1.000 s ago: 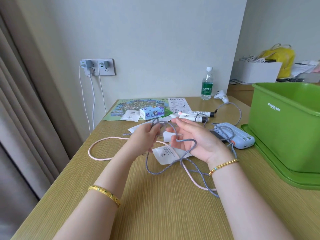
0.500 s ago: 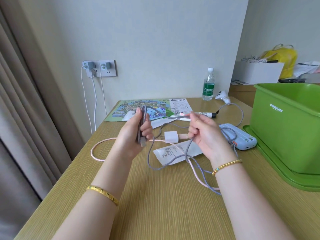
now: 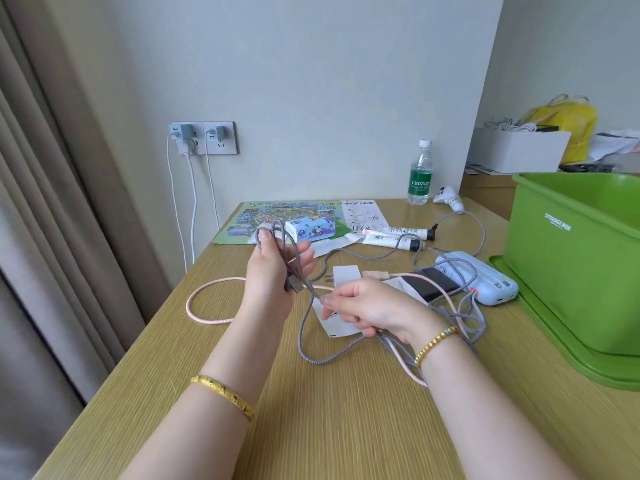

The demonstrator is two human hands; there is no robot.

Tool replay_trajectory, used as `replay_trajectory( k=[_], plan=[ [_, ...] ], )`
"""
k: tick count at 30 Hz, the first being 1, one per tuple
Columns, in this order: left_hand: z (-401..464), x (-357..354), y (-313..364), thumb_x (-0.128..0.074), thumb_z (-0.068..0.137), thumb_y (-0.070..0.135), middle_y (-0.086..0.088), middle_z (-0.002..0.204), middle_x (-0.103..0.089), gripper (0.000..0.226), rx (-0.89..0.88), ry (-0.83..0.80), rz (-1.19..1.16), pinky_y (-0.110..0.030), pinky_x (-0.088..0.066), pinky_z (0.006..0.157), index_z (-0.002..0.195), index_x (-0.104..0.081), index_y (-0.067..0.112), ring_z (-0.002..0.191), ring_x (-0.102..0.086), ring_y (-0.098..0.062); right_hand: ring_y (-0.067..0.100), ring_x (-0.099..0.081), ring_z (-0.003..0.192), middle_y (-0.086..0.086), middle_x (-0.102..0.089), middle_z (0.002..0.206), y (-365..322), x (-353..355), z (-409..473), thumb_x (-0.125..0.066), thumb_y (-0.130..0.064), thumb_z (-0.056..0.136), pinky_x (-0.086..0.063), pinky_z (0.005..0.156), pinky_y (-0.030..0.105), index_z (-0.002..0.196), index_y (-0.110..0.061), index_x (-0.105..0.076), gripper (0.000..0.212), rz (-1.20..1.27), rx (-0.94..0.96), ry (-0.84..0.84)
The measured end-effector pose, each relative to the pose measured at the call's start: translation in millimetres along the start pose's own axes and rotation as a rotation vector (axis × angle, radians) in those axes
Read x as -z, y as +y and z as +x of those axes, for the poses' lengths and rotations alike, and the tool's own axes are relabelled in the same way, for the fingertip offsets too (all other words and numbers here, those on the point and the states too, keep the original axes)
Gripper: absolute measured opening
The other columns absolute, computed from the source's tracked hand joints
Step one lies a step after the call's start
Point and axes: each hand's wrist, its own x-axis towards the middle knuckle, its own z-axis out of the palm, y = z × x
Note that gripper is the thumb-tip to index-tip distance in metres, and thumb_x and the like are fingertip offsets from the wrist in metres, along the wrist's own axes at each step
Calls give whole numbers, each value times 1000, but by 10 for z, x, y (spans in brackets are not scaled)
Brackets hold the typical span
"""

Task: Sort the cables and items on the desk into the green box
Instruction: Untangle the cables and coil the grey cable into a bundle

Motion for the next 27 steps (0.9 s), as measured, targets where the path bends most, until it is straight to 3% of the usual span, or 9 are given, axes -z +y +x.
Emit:
replay_trajectory(
  k=[4,7,11,15,18,19,22,25,27],
  plan=[
    [2,-13,5,-38,100,33,-1,61,-40,29,-32,-21,12,-20,-51,44,78,-42,14,33,-37,-5,7,-20,39,-3,-29,53,-2,-5,5,-48,-25,95,-21,38,17,77,-14,-62,26,14,9,-6],
    [15,2,1,-48,97,20,-1,64,-38,21,-38,-78,90,-21,-52,47,78,-48,10,38,-44,-4,8,-21,41,-2,-27,53,11,12,19,-47,-21,96,-22,41,19,79,-12,-62,25,45,22,31],
    [31,26,82,-43,98,17,-4,71,-41,17,-47,-40,107,-27,-57,48,83,-48,10,40,-59,-7,10,-38,51,-3,-41,56,45,94,-11,-53,-15,92,-40,58,23,78,-14,-62,17,36,35,-29],
    [138,172,271,-35,100,22,1,56,-36,24,-86,73,71,-16,-38,34,77,-41,16,28,-38,-7,14,-61,72,2,-64,71,70,261,-90,-57,-7,88,-46,69,14,81,-12,-62,10,197,119,-162],
    [183,245,256,-33,99,24,2,55,-34,26,-89,105,214,-13,-30,32,75,-41,18,27,-33,-7,34,-62,88,0,-67,66,74,267,-86,-59,-9,82,-50,70,17,89,-10,-62,8,306,219,-161],
    [183,239,226,-34,99,24,2,55,-34,24,-85,83,297,-14,-29,32,78,-43,17,28,-32,-7,35,-61,80,-1,-65,63,73,275,-75,-57,-8,83,-50,65,17,92,-10,-63,11,367,258,-124],
    [124,154,139,-37,98,27,3,59,-39,22,-116,-62,636,-20,-30,40,82,-49,18,40,-35,-9,8,-45,48,-1,-65,68,66,332,-41,-49,0,88,-41,49,16,99,-10,-64,21,597,354,45],
    [7,63,85,-39,95,45,11,64,-46,26,-258,-241,934,-27,-34,56,84,-52,25,53,-40,-6,8,-45,51,3,-71,77,74,348,-11,-46,4,90,-38,52,21,97,-11,-59,22,709,394,207],
    [-87,34,70,-43,89,56,14,58,-43,30,-248,-431,972,-24,-35,53,81,-51,28,48,-41,-2,8,-46,54,3,-72,80,72,344,3,-45,5,90,-34,58,26,94,-12,-58,22,730,403,272]
  ],
)
